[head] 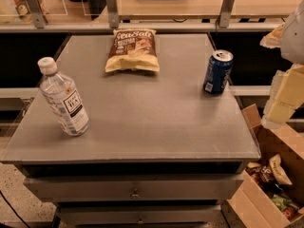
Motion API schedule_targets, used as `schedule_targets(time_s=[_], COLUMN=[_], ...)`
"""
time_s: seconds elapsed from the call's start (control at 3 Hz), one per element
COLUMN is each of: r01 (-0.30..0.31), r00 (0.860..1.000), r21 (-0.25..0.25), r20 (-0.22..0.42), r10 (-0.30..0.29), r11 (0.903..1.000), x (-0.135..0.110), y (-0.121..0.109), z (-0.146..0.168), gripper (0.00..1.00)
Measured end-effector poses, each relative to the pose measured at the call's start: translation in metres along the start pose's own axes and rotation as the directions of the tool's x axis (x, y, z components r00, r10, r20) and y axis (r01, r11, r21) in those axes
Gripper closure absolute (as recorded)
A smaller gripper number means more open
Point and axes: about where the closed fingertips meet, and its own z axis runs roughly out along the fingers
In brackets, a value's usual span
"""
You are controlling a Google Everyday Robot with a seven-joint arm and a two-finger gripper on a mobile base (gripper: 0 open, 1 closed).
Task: Move pepsi can near brown chip bag
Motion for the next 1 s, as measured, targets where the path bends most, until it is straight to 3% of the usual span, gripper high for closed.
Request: schedule_targets(time_s=[0.67, 1.0], r01=[0.001, -0.007], r00=[1.000, 0.997], r21=[0.009, 0.031], r20=[0.024, 0.077], r10=[-0.002, 0.005], r11=[1.0000, 0.9995], x=[-0.001, 0.000], y=[-0.002, -0.011], z=[-0.002, 0.001], gripper=[0.00, 0.00])
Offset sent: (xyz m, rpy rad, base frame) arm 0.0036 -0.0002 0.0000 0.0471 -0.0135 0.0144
